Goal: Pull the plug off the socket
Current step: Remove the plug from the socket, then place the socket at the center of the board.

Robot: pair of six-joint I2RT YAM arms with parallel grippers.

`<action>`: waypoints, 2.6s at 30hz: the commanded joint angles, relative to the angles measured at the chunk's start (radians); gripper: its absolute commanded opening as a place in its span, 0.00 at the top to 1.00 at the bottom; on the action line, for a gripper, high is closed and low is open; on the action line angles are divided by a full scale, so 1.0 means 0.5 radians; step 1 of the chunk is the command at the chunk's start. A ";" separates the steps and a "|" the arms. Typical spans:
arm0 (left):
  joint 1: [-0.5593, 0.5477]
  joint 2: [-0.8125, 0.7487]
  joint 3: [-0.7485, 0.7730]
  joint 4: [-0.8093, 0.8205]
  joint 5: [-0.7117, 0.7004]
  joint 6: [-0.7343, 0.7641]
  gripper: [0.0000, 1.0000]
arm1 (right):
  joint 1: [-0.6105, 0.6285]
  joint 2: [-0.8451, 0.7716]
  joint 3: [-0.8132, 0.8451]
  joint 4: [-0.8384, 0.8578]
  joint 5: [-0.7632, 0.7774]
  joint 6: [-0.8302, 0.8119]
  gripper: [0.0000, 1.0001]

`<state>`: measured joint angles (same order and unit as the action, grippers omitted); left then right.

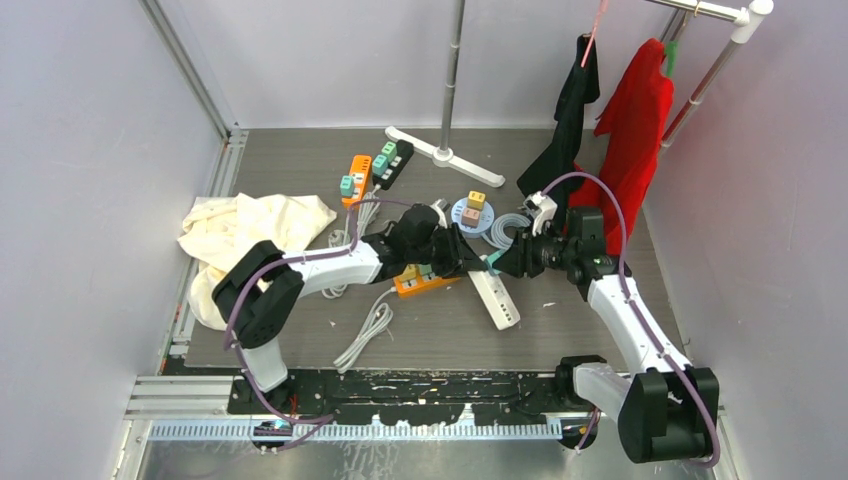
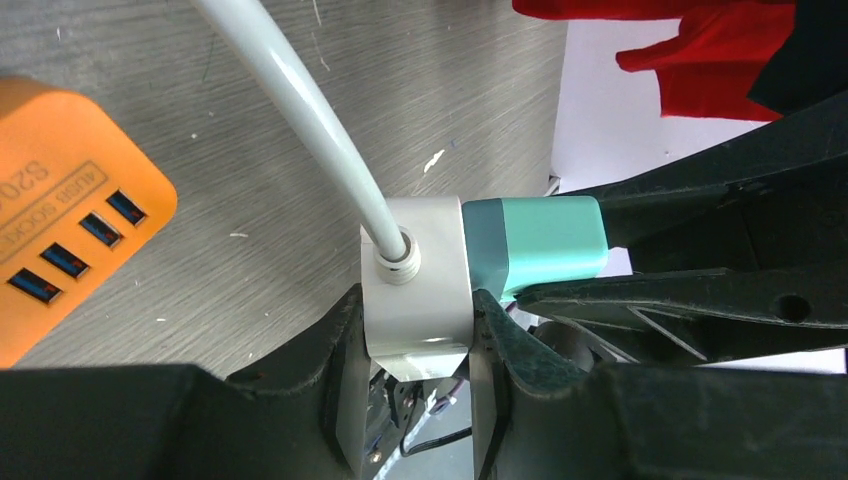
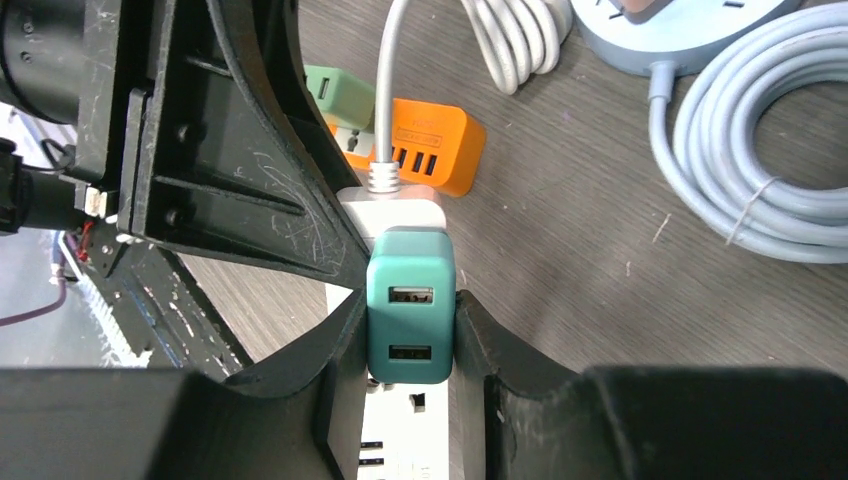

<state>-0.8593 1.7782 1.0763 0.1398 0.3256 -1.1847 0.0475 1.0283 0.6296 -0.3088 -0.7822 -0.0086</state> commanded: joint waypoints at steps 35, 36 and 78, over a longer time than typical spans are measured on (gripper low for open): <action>-0.061 0.344 0.238 -0.007 0.328 0.307 0.81 | -0.178 -0.190 0.093 0.237 -0.145 0.242 0.99; -0.061 0.348 0.261 -0.101 0.292 0.343 0.76 | -0.184 -0.198 0.083 0.243 -0.154 0.246 0.99; -0.261 -1.070 -0.466 0.460 -0.139 2.562 0.01 | -0.020 -0.110 -0.268 0.881 -0.734 0.837 0.98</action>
<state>-0.9413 1.2236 0.7925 0.2882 0.2714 -0.1112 0.0101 0.9676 0.4934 0.0479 -1.1126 0.3740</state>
